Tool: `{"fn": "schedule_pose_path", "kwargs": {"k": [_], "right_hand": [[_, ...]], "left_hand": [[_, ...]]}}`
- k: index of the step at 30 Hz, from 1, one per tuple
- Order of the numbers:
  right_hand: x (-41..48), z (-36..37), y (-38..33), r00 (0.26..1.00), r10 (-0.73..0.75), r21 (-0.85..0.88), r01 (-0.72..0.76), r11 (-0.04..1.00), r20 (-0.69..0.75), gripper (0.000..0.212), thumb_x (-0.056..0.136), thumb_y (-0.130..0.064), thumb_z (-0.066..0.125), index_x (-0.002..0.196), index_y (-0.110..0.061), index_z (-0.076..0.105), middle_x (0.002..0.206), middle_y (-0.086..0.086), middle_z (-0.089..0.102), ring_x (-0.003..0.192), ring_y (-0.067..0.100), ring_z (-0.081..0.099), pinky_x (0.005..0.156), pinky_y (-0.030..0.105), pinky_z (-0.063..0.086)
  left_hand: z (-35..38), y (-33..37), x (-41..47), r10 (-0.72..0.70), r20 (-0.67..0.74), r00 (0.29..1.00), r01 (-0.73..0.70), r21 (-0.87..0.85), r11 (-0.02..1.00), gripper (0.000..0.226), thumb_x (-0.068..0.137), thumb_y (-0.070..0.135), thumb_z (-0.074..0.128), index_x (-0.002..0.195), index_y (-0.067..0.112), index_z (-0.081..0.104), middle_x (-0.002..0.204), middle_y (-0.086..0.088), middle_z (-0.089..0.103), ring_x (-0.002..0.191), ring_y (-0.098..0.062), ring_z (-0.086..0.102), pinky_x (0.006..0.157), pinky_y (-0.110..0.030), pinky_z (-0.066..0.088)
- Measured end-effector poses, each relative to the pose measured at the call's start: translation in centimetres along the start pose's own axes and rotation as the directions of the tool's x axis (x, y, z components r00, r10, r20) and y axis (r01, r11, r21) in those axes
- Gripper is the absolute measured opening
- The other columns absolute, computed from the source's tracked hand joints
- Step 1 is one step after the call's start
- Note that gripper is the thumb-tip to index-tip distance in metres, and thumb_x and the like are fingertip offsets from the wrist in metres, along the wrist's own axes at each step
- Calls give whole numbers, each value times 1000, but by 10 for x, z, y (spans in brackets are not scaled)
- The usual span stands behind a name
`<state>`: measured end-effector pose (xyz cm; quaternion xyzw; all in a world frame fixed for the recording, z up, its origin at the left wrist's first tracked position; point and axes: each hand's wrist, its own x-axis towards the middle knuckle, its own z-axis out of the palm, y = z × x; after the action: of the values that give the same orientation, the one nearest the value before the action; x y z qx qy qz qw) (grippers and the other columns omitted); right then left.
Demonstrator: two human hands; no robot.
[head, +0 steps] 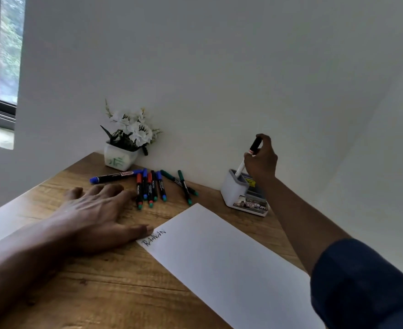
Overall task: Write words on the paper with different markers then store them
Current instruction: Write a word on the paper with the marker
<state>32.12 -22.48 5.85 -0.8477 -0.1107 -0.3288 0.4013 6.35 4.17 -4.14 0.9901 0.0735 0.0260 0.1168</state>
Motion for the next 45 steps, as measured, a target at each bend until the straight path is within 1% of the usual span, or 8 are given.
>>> {"fn": "schedule_pose_path", "kwargs": {"k": [5, 12, 19, 24, 31, 36, 42, 45], "right_hand": [[-5, 16, 26, 993, 48, -131, -34, 991, 110, 31, 87, -16, 69, 118, -19, 72, 116, 9, 74, 105, 27, 69, 86, 27, 49], [-6, 10, 29, 995, 71, -128, -62, 990, 66, 50, 89, -27, 70, 134, -15, 53, 104, 12, 75, 104, 30, 67, 82, 31, 46], [-56, -3, -14, 963, -268, -29, 269, 963, 28, 19, 92, -18, 64, 110, -19, 66, 73, -3, 70, 77, 19, 68, 73, 30, 52], [-100, 19, -32, 928, -128, 5, 134, 991, 349, 7, 87, -26, 73, 92, -21, 70, 73, -7, 69, 65, 6, 65, 55, 21, 45], [-97, 61, -33, 862, 10, -106, 51, 993, 506, 34, 76, -29, 78, 105, -19, 63, 97, 5, 70, 91, 23, 69, 76, 34, 57], [-94, 70, -38, 804, 64, -186, 59, 981, 592, 56, 76, -16, 82, 126, -13, 59, 123, 11, 61, 111, 26, 62, 81, 30, 51], [-99, 48, -52, 875, 85, 66, -132, 989, 477, 47, 75, -15, 83, 118, -18, 65, 97, 9, 73, 81, 17, 70, 61, 24, 52], [-114, 12, -56, 889, -35, 123, -24, 992, 456, 33, 84, -15, 75, 117, -19, 69, 80, 3, 75, 73, 15, 72, 63, 26, 53]], "left_hand": [[2, -2, 4, 12, 2, 1000, -12, 5, 1000, 142, 29, 109, -8, 157, 49, 4, 169, 11, 10, 154, -16, 14, 123, -50, 11], [6, -4, 10, -1, -30, 1000, 1, 21, 1000, 143, 28, 110, -6, 157, 50, 4, 169, 13, 9, 154, -16, 13, 123, -51, 12], [1, -1, 7, -16, -7, 1000, 16, 4, 1000, 148, 24, 110, -4, 158, 47, 9, 169, 9, 11, 154, -18, 15, 122, -52, 11], [1, -1, 5, -6, 12, 1000, 6, -20, 1000, 150, 26, 111, 1, 159, 43, 14, 170, 8, 10, 155, -18, 15, 123, -53, 8], [-1, -2, 6, 7, 36, 999, -6, -18, 1000, 109, 72, 96, 34, 161, 35, 16, 171, 6, 8, 156, -15, 13, 126, -53, 3], [1, -4, 9, 22, 43, 999, -21, -24, 999, 108, 74, 95, 34, 161, 34, 16, 171, 6, 8, 156, -15, 11, 126, -53, 3], [1, -6, 9, 27, 13, 1000, -26, -39, 999, 111, 70, 99, 32, 160, 36, 19, 170, 6, 11, 155, -15, 15, 125, -52, 4], [2, -7, 9, 29, 11, 1000, -29, -43, 999, 113, 68, 100, 31, 161, 37, 17, 171, 6, 10, 155, -16, 14, 125, -51, 4]]}}
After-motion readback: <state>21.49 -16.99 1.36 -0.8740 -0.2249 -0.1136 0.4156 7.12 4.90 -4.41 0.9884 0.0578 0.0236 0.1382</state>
